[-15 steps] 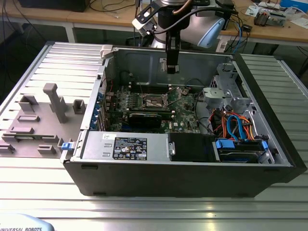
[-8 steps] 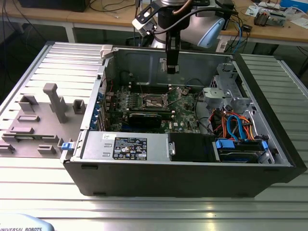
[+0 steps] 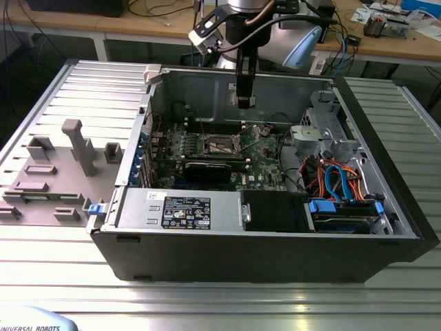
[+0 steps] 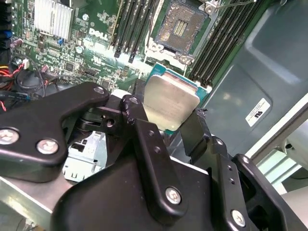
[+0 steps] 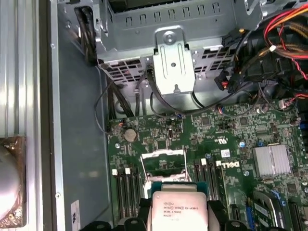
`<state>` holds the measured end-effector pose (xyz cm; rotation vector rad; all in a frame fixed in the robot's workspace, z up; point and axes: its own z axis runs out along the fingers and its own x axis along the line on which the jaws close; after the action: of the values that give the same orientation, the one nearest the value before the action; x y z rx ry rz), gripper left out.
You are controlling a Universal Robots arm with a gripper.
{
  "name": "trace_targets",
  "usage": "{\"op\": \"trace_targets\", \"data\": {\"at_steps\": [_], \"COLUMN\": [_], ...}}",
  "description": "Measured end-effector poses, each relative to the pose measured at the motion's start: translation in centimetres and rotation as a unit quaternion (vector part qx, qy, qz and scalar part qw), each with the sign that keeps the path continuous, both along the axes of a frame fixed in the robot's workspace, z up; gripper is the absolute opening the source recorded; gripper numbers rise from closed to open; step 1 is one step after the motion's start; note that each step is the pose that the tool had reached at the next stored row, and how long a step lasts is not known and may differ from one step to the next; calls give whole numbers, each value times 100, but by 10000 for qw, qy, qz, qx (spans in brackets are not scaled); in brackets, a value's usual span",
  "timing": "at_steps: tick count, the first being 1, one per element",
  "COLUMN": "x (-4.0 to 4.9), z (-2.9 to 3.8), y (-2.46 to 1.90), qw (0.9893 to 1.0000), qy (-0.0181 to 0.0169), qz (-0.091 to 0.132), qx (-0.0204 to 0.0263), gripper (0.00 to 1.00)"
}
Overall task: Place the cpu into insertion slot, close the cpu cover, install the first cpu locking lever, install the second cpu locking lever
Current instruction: 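Place the cpu into insertion slot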
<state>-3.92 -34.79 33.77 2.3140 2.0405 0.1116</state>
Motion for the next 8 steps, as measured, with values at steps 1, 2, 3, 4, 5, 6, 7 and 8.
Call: {"op": "trace_targets", "data": {"at_steps": [1, 2, 3, 4, 5, 6, 7, 8], "x": [-24, -59, -67, -68, -78, -90, -92, -93], "z": [-15, -37, -68, -104, -140, -159, -163, -167], "y": [0, 0, -1, -3, -3, -3, -3, -3], "qw": [10000, 10000, 10000, 9995, 9991, 9990, 9990, 9990], "qy": [0, -1, 0, 0, 0, 0, 1, 4], "qz": [1, 8, 90, 313, 425, 441, 441, 442], "qx": [1, 10, 14, 14, 15, 21, 24, 25], "gripper": [54, 54, 54, 54, 54, 54, 54, 54]}}
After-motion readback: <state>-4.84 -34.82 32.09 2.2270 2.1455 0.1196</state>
